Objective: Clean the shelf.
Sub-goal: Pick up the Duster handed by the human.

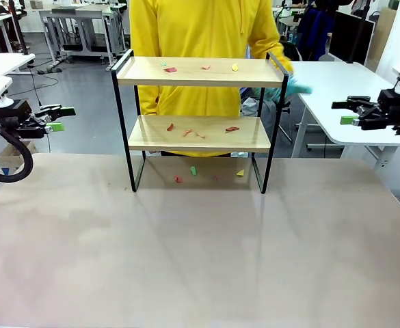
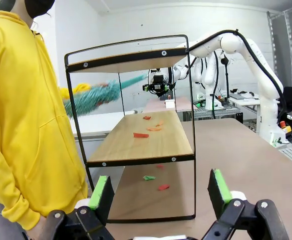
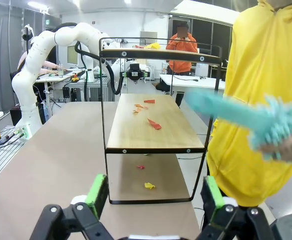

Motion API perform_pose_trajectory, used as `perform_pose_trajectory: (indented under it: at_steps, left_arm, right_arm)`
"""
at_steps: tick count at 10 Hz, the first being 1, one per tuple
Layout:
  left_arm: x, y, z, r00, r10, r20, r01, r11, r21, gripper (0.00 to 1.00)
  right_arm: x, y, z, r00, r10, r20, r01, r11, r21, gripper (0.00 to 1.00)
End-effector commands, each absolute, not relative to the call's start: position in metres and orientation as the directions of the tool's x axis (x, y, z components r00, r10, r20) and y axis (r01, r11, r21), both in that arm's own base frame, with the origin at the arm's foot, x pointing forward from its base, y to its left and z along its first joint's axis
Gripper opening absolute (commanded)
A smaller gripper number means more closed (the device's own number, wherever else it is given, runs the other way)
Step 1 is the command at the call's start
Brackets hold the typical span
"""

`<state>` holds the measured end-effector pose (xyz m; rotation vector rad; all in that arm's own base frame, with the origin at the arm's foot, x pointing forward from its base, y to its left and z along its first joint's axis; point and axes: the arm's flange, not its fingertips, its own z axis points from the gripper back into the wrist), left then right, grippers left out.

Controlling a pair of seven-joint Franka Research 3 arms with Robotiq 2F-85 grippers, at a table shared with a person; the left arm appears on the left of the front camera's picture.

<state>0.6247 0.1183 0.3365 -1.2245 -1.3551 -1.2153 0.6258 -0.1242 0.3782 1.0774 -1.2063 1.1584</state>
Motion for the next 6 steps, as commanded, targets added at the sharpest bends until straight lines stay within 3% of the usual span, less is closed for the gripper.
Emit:
perform_pose_trajectory:
  at_steps: [1,6]
  left_arm:
    - [0.6242,0.1188,0.3387,-0.108,0.096,0.990,0.994,0.023,0.106,1.00]
    - [0.6242,0.1188,0.3387,-0.108,0.096,0.990,0.994,0.023,0.106,1.00]
  right_arm:
    - [0.6269,-0.1239,0.3803,0.002,0.072,0.997,-0.993,0.119,-0.007,1.00]
    - [0.6269,-0.1239,0.3803,0.002,0.072,0.997,-0.993,0.119,-0.007,1.00]
